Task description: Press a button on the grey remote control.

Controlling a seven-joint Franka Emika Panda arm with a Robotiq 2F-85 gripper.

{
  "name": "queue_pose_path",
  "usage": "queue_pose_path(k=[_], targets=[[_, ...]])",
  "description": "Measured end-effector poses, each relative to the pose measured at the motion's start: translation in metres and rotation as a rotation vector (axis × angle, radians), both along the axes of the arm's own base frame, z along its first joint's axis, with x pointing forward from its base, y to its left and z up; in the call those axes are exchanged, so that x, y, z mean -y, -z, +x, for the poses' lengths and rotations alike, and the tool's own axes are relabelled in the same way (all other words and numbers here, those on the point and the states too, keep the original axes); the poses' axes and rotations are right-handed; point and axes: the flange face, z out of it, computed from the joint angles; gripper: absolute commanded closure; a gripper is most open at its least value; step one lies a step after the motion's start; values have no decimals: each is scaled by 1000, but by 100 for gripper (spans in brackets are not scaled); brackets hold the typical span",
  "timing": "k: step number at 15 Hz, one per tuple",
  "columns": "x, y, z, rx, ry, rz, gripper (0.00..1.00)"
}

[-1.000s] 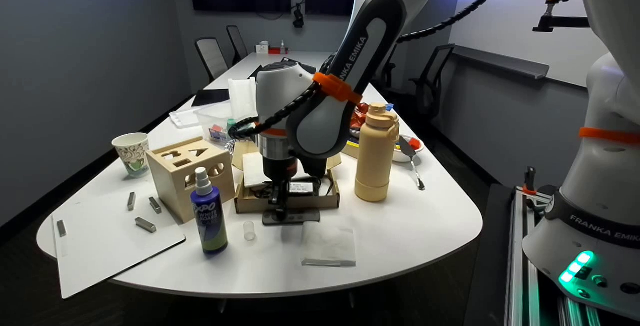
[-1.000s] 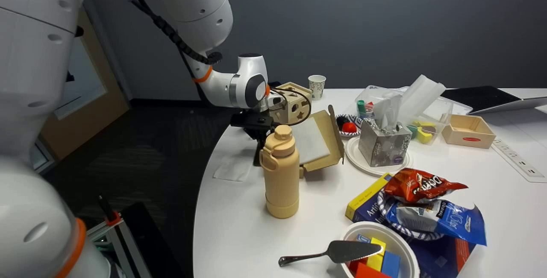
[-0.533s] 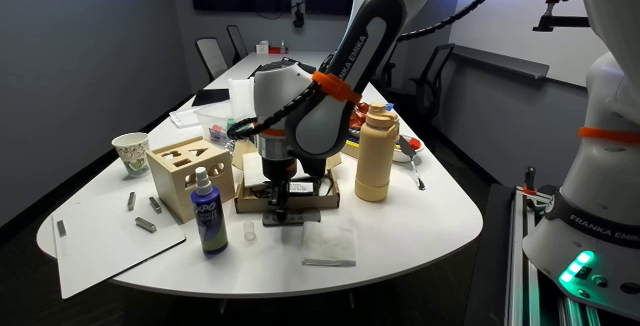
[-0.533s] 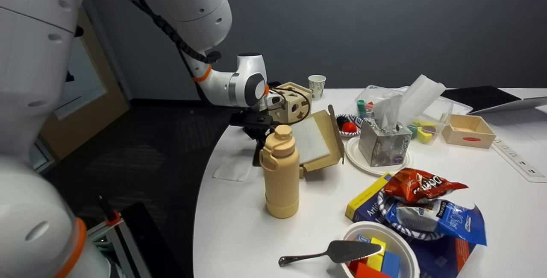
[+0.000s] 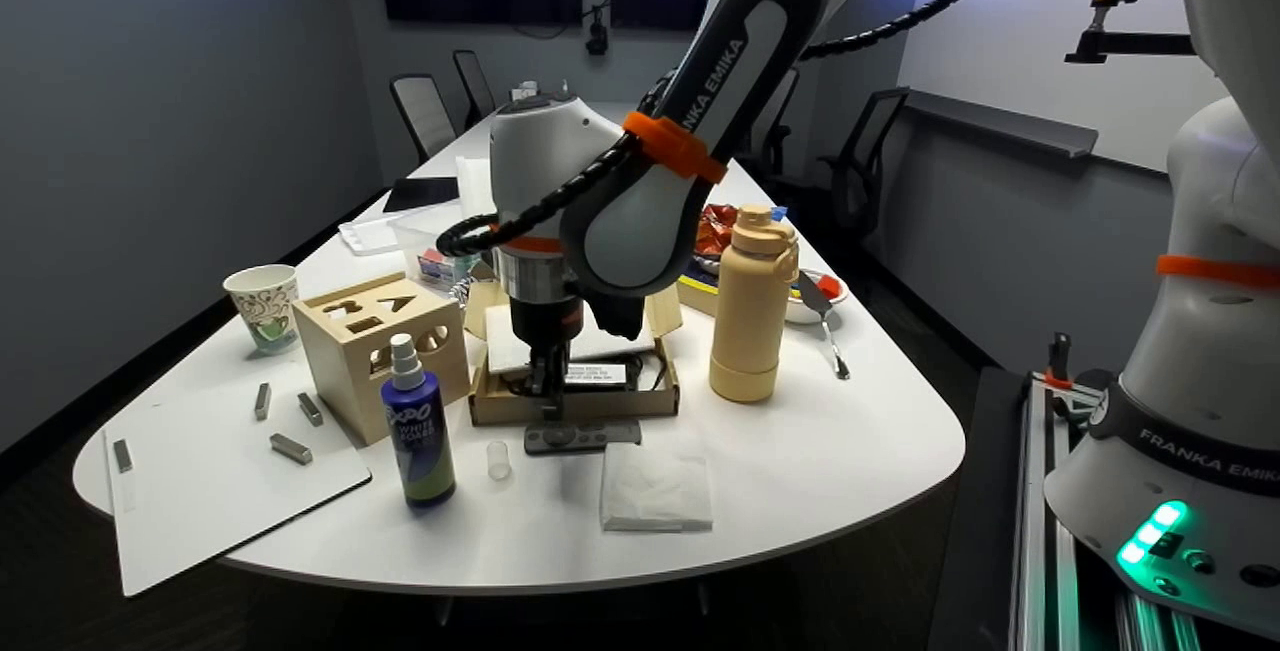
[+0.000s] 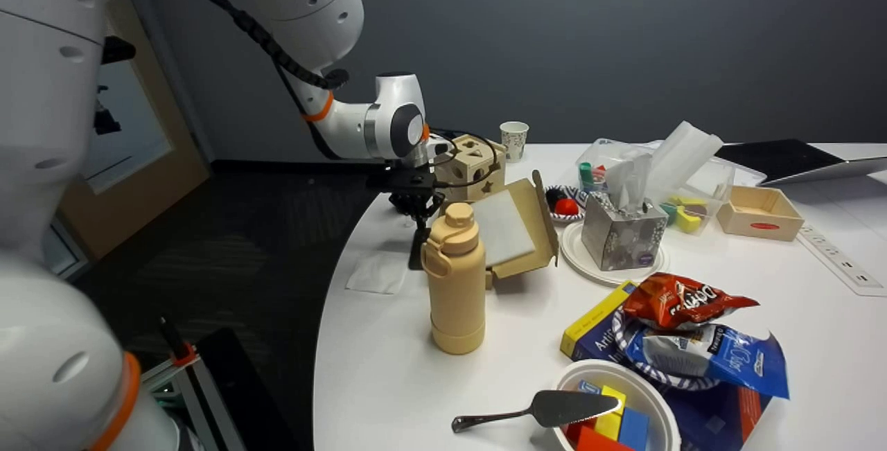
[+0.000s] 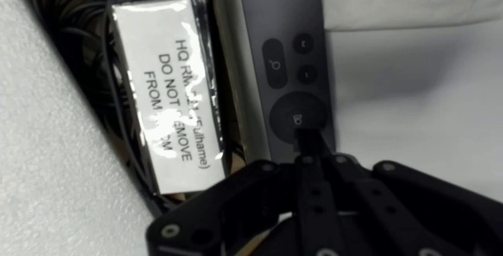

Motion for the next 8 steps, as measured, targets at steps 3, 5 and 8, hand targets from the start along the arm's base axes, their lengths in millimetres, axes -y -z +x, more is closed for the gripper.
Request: queue_pose_path(k=[3,5,8], targets=[[-1,-29,3,23,7,-17,69],[0,-49,4,30,14,-29,56],[1,-76,4,37,24,-43,31]])
